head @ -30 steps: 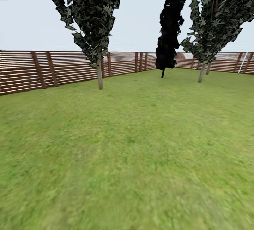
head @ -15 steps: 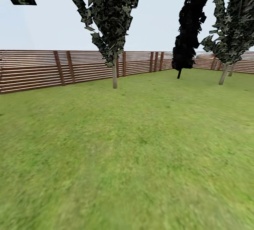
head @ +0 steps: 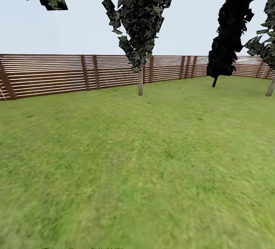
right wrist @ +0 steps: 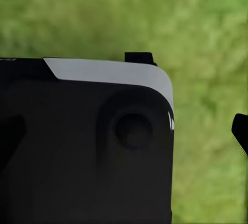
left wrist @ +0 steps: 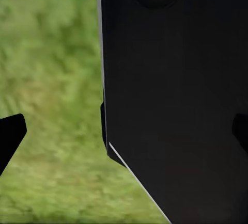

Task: Take the three Easter eggs out of the wicker basket on the lawn in the garden, then place them on the lawn next to a single tree (choose any tree) so that all three eggs are next to the same tree and none are left in the basket.

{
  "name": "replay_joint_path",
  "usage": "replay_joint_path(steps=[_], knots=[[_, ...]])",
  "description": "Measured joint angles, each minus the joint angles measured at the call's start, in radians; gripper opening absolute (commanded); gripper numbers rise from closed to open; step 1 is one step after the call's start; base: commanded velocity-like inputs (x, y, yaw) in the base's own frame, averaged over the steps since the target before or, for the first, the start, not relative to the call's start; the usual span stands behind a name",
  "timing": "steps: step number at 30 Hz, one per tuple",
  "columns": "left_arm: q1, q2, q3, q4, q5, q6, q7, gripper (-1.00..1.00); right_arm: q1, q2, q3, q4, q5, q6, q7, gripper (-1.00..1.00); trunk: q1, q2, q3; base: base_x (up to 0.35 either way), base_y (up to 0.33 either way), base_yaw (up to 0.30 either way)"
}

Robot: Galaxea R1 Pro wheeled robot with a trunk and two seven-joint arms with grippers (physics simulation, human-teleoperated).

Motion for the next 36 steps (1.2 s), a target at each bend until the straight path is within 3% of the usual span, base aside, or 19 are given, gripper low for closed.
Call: replay_joint_path(steps=[36], knots=[[0.000, 0.000, 0.000, 0.000, 0.000, 0.000, 0.000, 1.00, 0.000, 0.013, -0.004, -0.007, -0.010, 0.000, -0.001, 1.00, 0.000, 0.000, 0.000, 0.000, 0.000, 0.292]])
